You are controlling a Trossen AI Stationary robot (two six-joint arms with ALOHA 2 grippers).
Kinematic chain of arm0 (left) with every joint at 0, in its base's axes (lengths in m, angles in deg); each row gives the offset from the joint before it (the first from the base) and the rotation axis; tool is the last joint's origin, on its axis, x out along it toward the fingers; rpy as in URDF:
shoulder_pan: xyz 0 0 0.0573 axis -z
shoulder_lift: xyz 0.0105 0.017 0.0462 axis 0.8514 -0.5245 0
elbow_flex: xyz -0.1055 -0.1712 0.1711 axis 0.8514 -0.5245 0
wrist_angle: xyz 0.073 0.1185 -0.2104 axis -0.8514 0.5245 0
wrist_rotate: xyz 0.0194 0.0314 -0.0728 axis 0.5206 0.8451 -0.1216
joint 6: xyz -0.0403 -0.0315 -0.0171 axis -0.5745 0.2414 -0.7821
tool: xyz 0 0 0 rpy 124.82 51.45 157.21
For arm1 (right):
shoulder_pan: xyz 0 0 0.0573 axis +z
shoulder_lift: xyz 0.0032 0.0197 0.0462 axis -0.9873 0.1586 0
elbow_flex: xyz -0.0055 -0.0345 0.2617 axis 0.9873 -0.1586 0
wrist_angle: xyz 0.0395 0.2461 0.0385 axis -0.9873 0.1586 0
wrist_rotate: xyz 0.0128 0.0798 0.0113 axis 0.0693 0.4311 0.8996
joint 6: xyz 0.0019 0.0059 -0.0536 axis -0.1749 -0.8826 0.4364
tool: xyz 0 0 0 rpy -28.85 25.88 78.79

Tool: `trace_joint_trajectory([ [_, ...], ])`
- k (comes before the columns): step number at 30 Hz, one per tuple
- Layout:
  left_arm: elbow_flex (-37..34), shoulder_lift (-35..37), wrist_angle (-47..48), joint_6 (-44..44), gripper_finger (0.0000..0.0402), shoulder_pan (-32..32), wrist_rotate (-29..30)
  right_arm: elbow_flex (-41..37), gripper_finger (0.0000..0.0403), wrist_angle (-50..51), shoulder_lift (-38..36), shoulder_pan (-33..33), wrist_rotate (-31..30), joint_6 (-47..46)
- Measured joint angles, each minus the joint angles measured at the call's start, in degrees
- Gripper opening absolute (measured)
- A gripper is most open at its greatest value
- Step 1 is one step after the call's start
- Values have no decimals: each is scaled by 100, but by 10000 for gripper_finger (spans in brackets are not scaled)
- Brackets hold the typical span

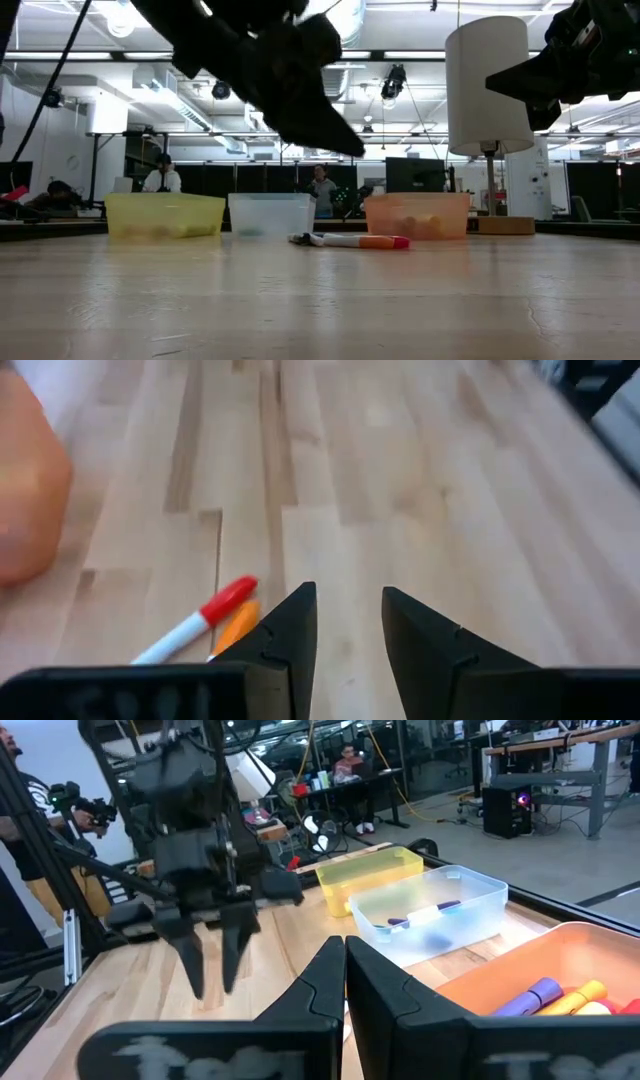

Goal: Pick & Place Markers
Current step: Put the small orange highlighter pen into the transparent bin

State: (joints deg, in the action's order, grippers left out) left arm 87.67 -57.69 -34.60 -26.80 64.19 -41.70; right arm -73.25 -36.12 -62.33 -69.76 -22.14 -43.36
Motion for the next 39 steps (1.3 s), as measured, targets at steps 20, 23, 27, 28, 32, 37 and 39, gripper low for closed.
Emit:
trace_joint_trajectory([
  [20, 221, -710, 174, 339, 113, -196, 762, 0, 9, 0, -2, 0, -1, -1],
  [23, 454, -789, 596, 354, 113, -200, 737, 0, 9, -2, -2, 0, -2, -2],
  [27, 919, -896, 1810, 586, 113, -202, 879, 0, 9, -2, -4, 0, 0, 0],
  [28, 1039, -905, 1976, 617, 113, -201, 1014, 0, 9, 0, -2, 0, 0, -1],
  [32, 1312, -913, 2295, 647, 113, -197, 1133, 0, 9, 0, 2, 0, 0, 0],
  [37, 1329, -932, 2351, 721, 113, -228, 1129, 0, 9, -2, 0, 0, -1, -2],
  [39, 1335, -1004, 2362, 614, 113, -270, 1127, 0, 9, 0, 0, 0, -1, 0],
])
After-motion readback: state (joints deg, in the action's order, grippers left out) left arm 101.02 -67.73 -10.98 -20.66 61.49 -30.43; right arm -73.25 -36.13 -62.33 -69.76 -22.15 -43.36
